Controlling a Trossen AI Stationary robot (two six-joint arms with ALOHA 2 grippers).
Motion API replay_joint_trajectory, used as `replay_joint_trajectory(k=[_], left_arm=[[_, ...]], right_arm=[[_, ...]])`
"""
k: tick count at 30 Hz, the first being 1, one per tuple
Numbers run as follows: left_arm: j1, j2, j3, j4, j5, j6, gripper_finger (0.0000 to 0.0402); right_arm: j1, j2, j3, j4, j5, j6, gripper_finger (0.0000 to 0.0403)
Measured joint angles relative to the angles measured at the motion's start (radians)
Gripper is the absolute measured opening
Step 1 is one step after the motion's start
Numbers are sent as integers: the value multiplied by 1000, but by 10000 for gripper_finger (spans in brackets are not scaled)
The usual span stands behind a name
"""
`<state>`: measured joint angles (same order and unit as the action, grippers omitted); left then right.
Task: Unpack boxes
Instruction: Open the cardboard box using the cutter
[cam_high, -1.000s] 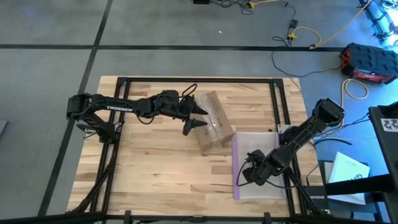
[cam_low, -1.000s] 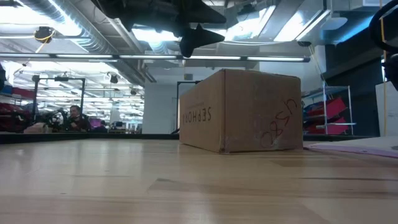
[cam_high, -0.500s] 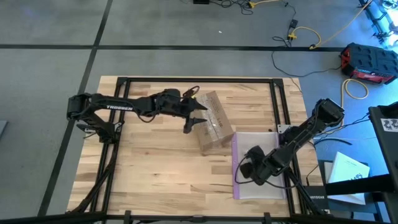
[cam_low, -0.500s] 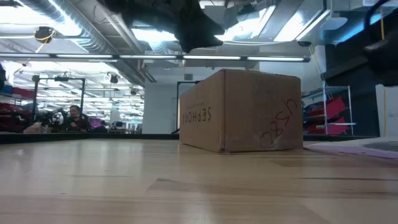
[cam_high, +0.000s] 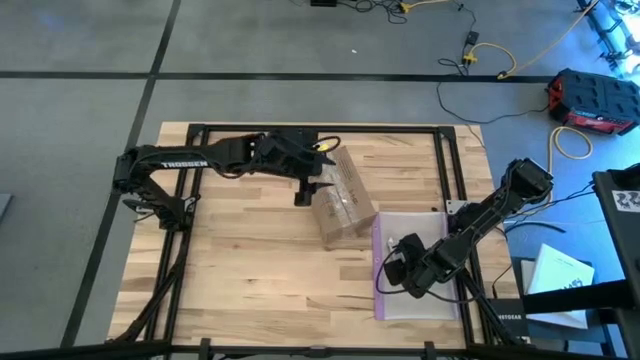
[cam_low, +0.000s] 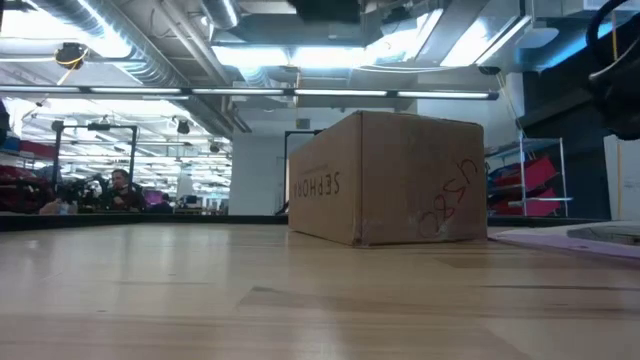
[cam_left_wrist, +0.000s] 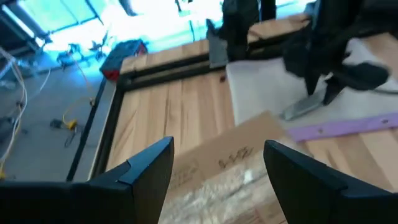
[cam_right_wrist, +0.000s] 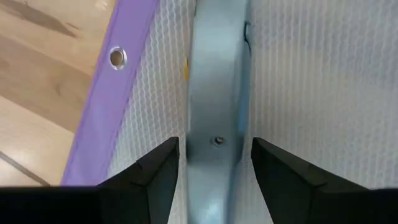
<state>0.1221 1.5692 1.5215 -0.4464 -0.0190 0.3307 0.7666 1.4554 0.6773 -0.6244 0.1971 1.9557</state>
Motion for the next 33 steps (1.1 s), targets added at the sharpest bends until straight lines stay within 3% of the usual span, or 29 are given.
replay_joint_trajectory(k=[18, 22, 29, 33], left_arm=[[-7, 3, 27, -14, 0, -29, 299], [-2, 7, 27, -42, 8, -114, 316], [-2, 93, 9, -73, 9, -41, 320], [7, 141, 24, -66, 14, -81, 317]], right_arm=[[-14, 2, 0, 4, 23, -67, 186], [-14, 2, 0, -8, 14, -106, 186], [-14, 2, -1, -17, 2, -105, 186], [-14, 2, -1, 1, -13, -105, 186]])
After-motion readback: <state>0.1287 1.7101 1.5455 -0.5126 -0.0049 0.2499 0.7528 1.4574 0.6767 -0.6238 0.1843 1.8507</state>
